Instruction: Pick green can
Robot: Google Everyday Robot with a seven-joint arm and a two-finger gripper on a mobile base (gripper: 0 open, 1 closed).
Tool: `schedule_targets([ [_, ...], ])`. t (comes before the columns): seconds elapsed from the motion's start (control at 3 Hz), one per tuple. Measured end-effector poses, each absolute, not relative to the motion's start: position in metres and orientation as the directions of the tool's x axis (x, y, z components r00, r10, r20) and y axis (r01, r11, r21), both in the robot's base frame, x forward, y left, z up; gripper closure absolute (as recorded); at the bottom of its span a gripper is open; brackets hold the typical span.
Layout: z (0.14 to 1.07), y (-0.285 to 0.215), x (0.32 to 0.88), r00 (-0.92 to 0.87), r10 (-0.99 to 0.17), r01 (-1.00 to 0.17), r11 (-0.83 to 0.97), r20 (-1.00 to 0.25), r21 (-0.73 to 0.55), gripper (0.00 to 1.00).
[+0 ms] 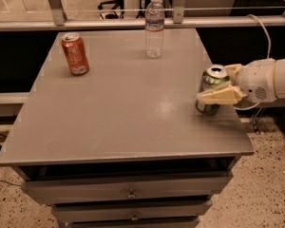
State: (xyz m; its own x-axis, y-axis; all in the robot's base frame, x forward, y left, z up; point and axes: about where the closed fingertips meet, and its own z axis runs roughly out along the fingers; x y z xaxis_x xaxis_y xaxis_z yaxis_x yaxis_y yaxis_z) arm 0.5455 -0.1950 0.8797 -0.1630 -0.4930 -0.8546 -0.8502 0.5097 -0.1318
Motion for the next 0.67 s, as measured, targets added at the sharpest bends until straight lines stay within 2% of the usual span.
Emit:
schedule_targets([
  [0.67,0.908,-0.191,0.551,-0.123,-0.456,-0.84,0.52,-0.881,-0.152,0.95],
])
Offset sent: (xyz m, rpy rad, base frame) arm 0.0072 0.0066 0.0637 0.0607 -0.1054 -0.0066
